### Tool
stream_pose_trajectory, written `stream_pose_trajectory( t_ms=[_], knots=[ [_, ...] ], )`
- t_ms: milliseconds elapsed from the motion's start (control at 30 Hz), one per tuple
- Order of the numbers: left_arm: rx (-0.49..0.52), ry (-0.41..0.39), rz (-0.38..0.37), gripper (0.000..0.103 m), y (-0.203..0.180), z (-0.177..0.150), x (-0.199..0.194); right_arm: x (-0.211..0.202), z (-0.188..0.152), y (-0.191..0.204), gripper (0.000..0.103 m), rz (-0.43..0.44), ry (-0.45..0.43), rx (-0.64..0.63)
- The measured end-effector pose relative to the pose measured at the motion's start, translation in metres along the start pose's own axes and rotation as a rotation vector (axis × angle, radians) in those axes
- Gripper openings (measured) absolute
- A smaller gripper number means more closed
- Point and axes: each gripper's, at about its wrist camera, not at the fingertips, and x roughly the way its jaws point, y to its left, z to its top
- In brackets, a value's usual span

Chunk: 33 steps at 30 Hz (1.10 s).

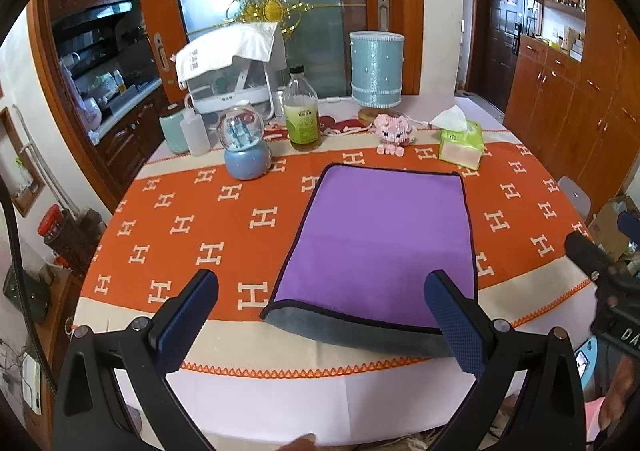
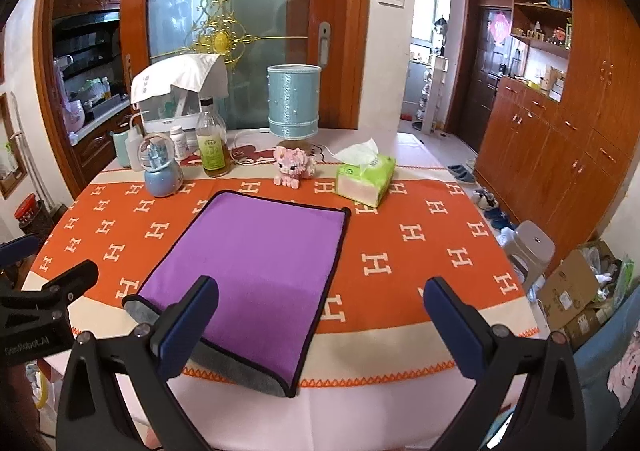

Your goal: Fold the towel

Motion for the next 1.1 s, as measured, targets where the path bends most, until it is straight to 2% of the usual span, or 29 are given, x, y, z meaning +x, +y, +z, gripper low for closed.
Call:
stream_pose_trajectory(
  t_ms=[67, 233, 500, 600, 733, 900, 1000, 1100],
  knots=[
    [-0.016, 0.019, -0.019, 0.102, 0.01, 0.001, 0.009, 0.005, -0.001, -0.001, 0.102, 0.015, 0.001, -0.011],
    [-0.086, 0.054, -0.026, 0.101, 0.042, -0.001, 0.034, 0.021, -0.01, 0.002, 0.092, 0.014, 0.015, -0.055],
    [-0.155, 0.097, -0.005, 0.075, 0.088, -0.015, 0.073, 0.053, -0.03, 0.007, 0.083, 0.074, 0.088, -0.075],
    [-0.173, 0.122, -0.039, 0.074, 0.098, -0.022, 0.086, 0.064, -0.039, 0.01, 0.081, 0.102, 0.109, -0.09],
    [-0.142, 0.071, -0.069, 0.074, 0.109, -0.033, 0.095, 0.075, -0.05, 0.016, 0.076, 0.125, 0.128, -0.12],
    [-0.116, 0.066, -0.169, 0.074, 0.112, -0.041, 0.106, 0.091, -0.066, 0.02, 0.068, 0.188, 0.175, -0.154],
    [0.007, 0.053, -0.162, 0.074, 0.103, -0.044, 0.112, 0.101, -0.077, 0.02, 0.064, 0.234, 0.214, -0.167],
    [0.118, 0.08, -0.226, 0.074, 0.095, -0.048, 0.122, 0.107, -0.087, 0.02, 0.062, 0.298, 0.246, -0.172]
  ],
)
